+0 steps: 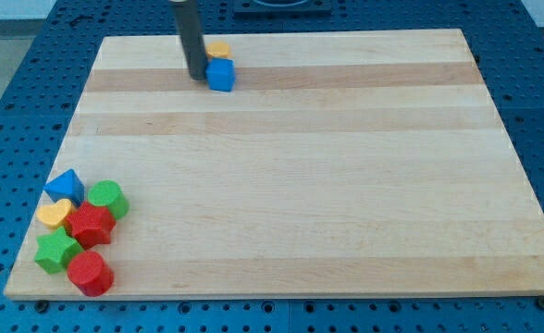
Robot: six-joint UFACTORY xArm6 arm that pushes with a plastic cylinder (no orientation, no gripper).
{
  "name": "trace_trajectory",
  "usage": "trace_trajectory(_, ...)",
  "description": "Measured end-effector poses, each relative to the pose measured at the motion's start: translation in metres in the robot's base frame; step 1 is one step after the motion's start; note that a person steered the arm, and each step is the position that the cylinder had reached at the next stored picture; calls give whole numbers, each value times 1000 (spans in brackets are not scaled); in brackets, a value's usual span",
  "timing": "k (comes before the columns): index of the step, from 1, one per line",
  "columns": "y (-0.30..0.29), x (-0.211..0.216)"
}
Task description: Slide blue cube to the center
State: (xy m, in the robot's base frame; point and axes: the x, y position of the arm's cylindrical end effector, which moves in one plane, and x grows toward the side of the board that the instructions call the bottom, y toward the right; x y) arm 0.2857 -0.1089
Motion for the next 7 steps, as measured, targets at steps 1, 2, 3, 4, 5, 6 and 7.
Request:
trace_trajectory(1,44,0)
trace_trajectory(2,85,0)
trace_trajectory(3,121,1)
trace_trajectory(4,132,15)
trace_trajectory(5,134,41)
trace_trajectory(6,134,63)
trace_trajectory(7,134,65)
